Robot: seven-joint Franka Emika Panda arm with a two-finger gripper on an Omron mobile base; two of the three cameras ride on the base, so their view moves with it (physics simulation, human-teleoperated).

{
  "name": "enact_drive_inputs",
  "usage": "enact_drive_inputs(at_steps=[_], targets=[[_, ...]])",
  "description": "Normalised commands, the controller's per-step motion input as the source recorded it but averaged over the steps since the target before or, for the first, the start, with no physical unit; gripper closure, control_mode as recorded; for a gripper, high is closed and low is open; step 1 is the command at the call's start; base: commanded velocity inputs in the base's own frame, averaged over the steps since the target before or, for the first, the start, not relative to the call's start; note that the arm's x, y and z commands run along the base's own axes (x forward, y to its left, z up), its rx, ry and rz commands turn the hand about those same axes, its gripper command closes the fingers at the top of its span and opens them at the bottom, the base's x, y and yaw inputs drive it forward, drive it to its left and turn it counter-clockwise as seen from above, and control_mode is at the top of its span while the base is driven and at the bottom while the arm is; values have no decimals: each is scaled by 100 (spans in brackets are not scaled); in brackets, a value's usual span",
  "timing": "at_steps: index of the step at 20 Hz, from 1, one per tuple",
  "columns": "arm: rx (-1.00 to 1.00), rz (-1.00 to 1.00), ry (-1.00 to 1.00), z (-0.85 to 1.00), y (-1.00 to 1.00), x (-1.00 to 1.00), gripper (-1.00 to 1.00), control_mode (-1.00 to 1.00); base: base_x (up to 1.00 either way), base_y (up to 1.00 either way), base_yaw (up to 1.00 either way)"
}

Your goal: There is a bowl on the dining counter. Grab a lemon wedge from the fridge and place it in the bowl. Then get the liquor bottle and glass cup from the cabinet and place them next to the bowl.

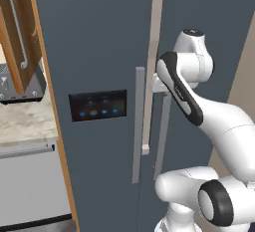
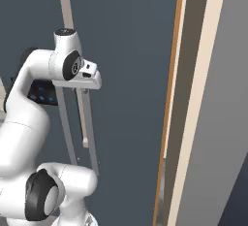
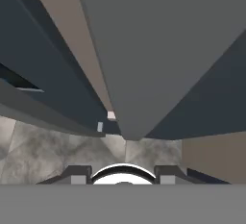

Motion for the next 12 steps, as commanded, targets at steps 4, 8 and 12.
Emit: enact_drive_inputs(at_steps=[4, 8, 12], targets=[[0, 0, 0, 0, 0, 0, -100, 100, -27, 3, 0], [0, 0, 0, 0, 0, 0, -100, 100, -70, 27, 0], [0, 0, 0, 0, 0, 0, -100, 100, -58, 27, 0]])
